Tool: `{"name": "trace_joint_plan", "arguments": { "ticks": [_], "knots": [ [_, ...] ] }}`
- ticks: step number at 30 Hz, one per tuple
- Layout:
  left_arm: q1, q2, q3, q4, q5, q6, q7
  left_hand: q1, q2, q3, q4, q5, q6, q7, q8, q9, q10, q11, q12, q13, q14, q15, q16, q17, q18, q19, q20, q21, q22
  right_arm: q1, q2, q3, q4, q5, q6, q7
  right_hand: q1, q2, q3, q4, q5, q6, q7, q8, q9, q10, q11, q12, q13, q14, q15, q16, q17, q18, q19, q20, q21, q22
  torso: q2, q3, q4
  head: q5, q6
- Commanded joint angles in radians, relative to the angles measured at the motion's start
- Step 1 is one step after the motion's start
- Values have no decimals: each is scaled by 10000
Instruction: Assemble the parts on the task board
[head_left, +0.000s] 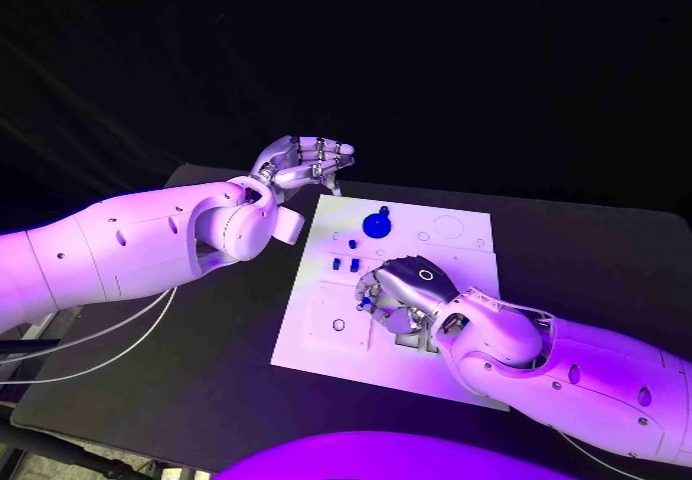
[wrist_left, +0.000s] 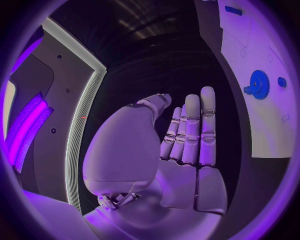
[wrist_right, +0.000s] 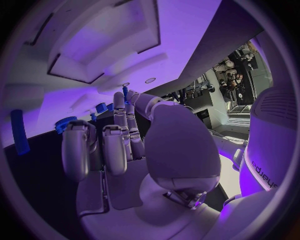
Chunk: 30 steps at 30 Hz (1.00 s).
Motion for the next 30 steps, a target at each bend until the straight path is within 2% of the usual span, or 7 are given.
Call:
{"name": "trace_joint_plan", "arguments": {
  "ticks": [1, 12, 30],
  "knots": [
    [9, 24, 8, 12, 37, 182, 27, 9, -42, 19, -68, -9, -72, 210, 43, -12, -83, -19, 50, 16, -60, -18, -59, -15, 54, -80, 11, -58, -16, -16, 38, -8, -14, -87, 213, 78, -37, 102, -32, -32, 32, 18, 8, 32, 16, -27, -57, -40, 14, 574, -57, 29, 271, -104, 366, -79, 39, 1659, 2, -1, 5, 14, -15],
    [9, 34, 8, 4, 34, 192, 12, 9, -42, 19, -68, -9, -72, 210, 43, -12, -83, -19, 50, 16, -60, -18, -59, -15, 54, -80, 11, -58, -16, -19, 123, -31, -104, -196, 599, -13, -48, 101, -34, -32, 36, 12, 11, 31, 19, -26, -54, -46, 14, 572, -56, 24, 258, -101, 362, -79, 27, 1653, 3, -9, 4, 43, -53],
    [9, 47, 8, -5, 30, 204, -13, -4, -36, 20, -75, -10, -88, 212, 60, -10, -109, -16, 81, 22, -70, -13, -52, -21, 56, -87, 17, -59, -16, -18, 284, -58, -183, -454, 1203, -301, -197, 74, -80, 13, -32, -66, 26, -1, 33, -48, -30, -119, 7, 562, -38, 2, 208, -87, 336, -71, -48, 1619, 1, 3, 1, 30, -76]
  ]
}}
